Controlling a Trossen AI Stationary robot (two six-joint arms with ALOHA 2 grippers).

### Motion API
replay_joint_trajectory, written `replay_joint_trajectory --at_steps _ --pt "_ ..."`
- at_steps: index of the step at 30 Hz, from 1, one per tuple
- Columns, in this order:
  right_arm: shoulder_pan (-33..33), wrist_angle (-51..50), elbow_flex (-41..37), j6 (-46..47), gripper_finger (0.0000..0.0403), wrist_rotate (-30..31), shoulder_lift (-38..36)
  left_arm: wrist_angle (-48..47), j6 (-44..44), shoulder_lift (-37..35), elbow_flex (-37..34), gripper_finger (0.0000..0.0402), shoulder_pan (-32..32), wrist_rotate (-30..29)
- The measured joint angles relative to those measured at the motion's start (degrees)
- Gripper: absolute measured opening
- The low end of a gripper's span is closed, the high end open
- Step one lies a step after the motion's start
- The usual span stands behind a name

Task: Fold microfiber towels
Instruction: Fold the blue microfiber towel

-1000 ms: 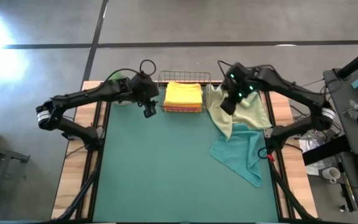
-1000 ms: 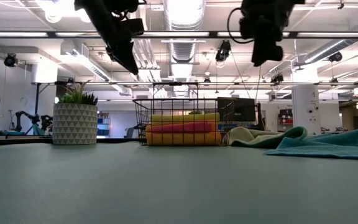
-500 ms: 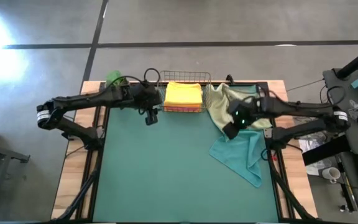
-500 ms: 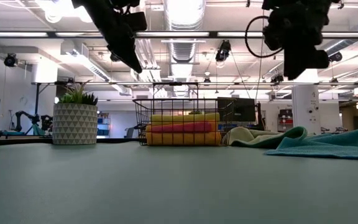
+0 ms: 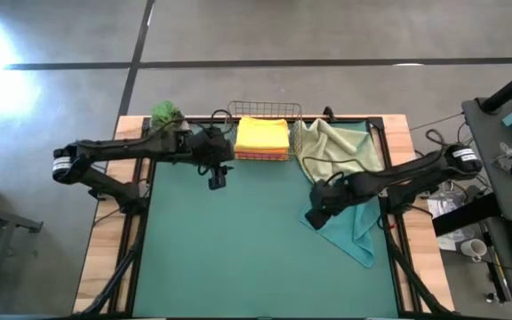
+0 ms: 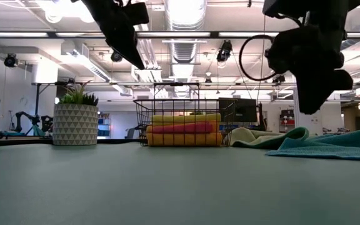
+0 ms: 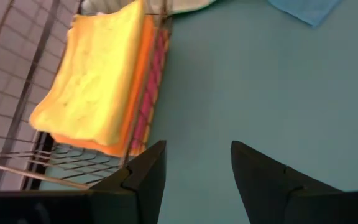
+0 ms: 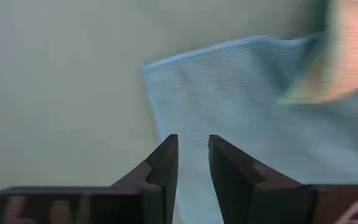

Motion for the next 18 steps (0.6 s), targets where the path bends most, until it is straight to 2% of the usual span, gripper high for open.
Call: replay_joint_trajectory --at_steps 5,11,18 --pt "2.1 7.0 0.1 1.4 0.0081 2.0 5.3 -0.2 -2.6 0.0 -0.8 0.0164 -2.6 0.0" --pt "2.5 10.5 0.1 4.4 0.0081 6.1 11.9 -2.8 -5.1 0.0 -1.0 0.0164 -6.0 0.0" --pt "2.6 16.4 0.3 6.5 0.0080 7.3 18.3 -3.5 -7.9 0.0 -1.0 0.0164 -9.7 0.0"
